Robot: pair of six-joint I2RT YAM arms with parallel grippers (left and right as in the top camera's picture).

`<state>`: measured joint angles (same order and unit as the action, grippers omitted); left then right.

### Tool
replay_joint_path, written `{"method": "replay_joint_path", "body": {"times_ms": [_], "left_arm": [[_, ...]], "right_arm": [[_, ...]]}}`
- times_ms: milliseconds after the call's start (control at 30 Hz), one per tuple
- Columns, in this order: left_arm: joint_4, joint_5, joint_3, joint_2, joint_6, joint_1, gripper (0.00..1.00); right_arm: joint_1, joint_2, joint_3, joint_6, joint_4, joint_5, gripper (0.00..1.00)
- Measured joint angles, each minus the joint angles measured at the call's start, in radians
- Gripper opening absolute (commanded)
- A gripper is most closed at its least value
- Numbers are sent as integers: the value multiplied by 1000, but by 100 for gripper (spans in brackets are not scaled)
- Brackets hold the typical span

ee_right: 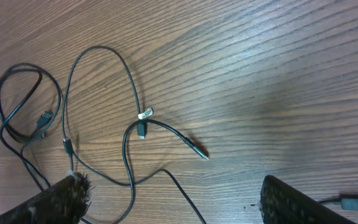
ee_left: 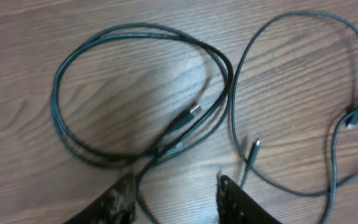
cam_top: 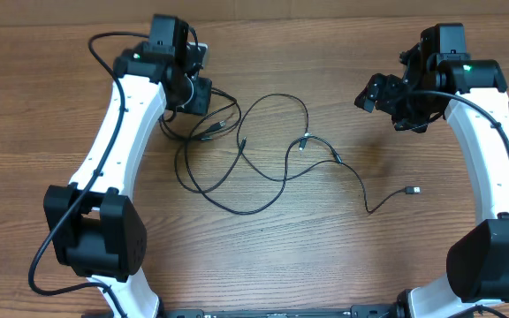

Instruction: Untangle cables

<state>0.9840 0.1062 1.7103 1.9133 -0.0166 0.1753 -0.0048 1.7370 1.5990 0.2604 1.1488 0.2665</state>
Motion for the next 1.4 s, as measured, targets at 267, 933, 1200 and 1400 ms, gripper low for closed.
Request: {"method": "replay_joint_path", "body": {"times_ms": [267,933,1200,1400], "left_arm": [[-176,49,-189,2,-146,0,61],[-406,31,-384,3,-170,0,52],[-406,31,-388,3,-153,0,52],[-406,31,-388,3,-146,0,52]], "right_arm": [[0,0,0,1,6,7,87],[0,0,0,0,22,18,87],[0,0,0,0,36,18,87],[0,0,0,0,42,18,87]]}}
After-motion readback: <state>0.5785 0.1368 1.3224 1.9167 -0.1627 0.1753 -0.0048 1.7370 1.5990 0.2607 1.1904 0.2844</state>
